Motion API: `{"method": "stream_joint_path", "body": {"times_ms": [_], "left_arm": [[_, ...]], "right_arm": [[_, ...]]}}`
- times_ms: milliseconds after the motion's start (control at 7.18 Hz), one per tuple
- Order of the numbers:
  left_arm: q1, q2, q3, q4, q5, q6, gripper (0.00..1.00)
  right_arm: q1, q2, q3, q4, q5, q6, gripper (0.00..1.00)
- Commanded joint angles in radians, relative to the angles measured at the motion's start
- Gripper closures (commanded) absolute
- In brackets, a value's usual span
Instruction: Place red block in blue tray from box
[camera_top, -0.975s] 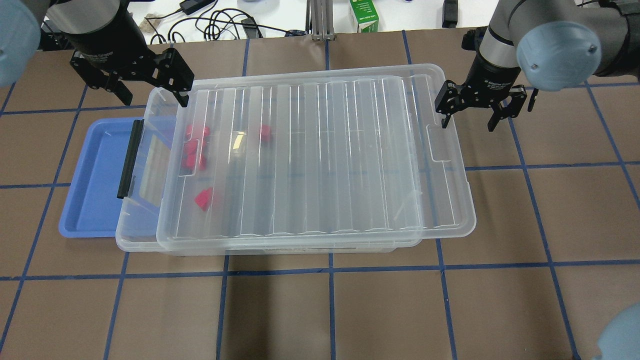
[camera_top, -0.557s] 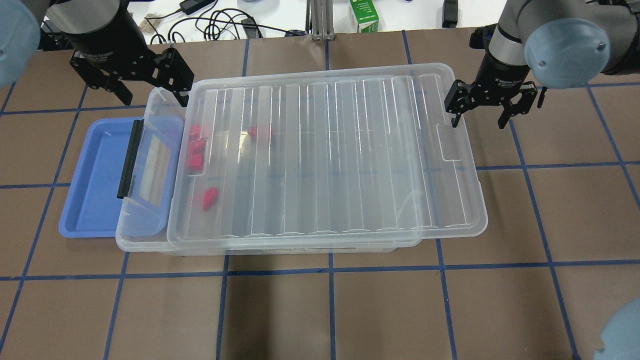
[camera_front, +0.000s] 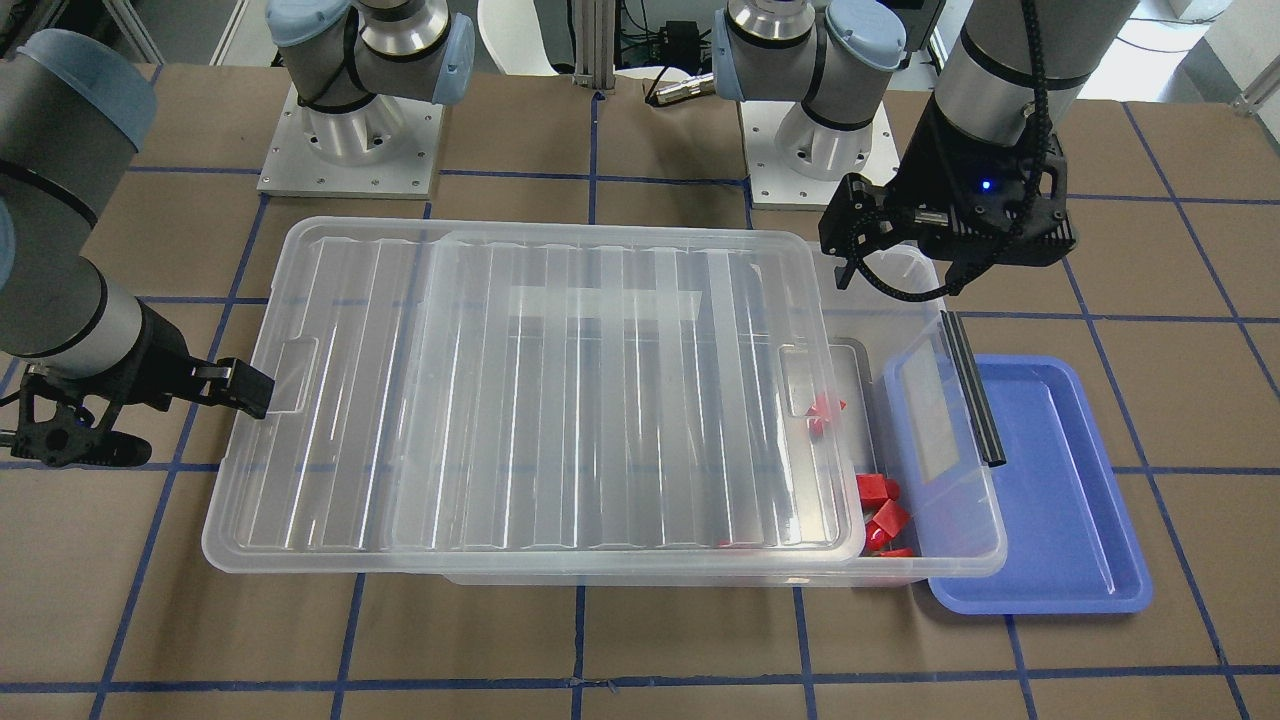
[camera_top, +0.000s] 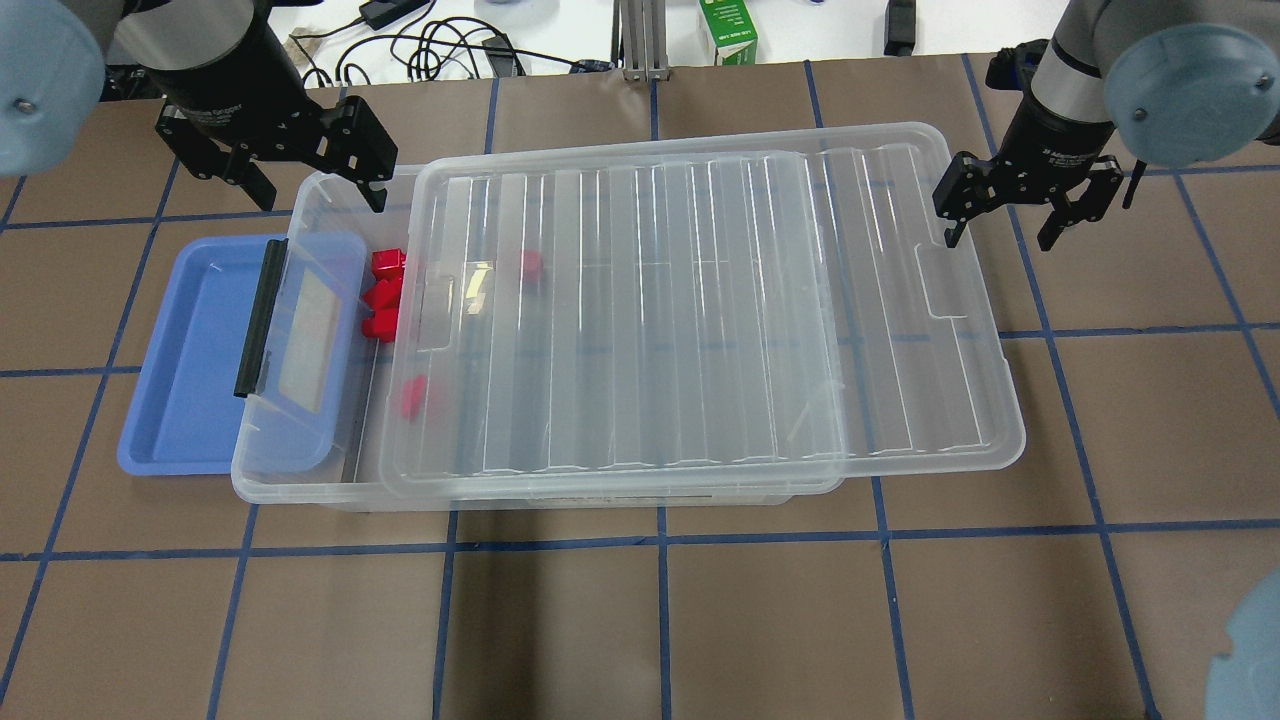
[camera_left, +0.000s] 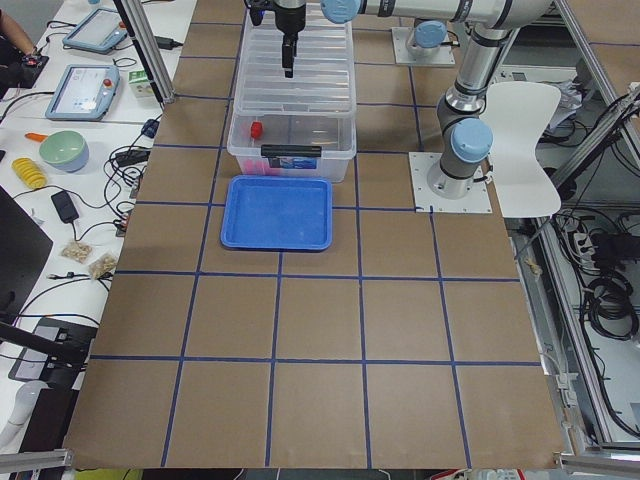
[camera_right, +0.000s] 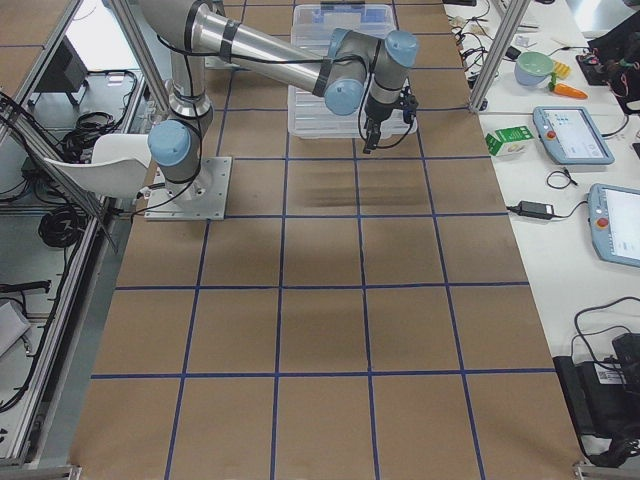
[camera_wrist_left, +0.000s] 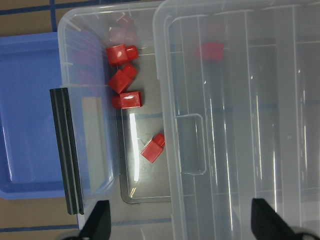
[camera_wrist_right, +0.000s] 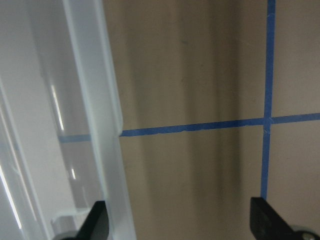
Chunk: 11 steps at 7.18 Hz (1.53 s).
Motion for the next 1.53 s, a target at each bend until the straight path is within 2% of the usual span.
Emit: {"method": "stream_joint_path", "body": {"times_ms": [0,139,418,696,835,1114,1253,1392], "left_arm": [[0.001,-0.013,-0.056,0.057,-0.020,-0.005,0.00],[0.001,-0.031,-0.111,0.116,-0.022,-0.006,0.00],[0.013,-0.067,-0.249,0.341,-0.039,0.021,0.00],[0.013,-0.079,-0.284,0.364,-0.028,0.113,0.00],[0.025,-0.065,-0.326,0.365,-0.031,0.229,0.00],[0.038,-0.045,-0.387,0.361,-0.031,0.268,0.00],[0.042,-0.027,-0.443,0.377,-0.031,0.405,0.00],[0.039,-0.001,-0.467,0.372,-0.030,0.431,0.00]], "right_arm": [[-0.045,0.000,0.001,0.000,-0.015,-0.059,0.00],[-0.056,0.000,-0.001,0.000,-0.015,-0.075,0.00],[-0.059,0.000,-0.001,-0.007,-0.022,-0.077,0.00],[-0.079,0.000,-0.002,-0.009,-0.022,-0.101,0.00],[-0.099,0.000,-0.002,-0.009,-0.022,-0.144,0.00],[-0.116,0.003,-0.001,-0.014,-0.022,-0.175,0.00],[-0.120,0.003,-0.001,-0.017,-0.024,-0.179,0.00],[-0.120,0.003,-0.001,-0.017,-0.024,-0.179,0.00]]}}
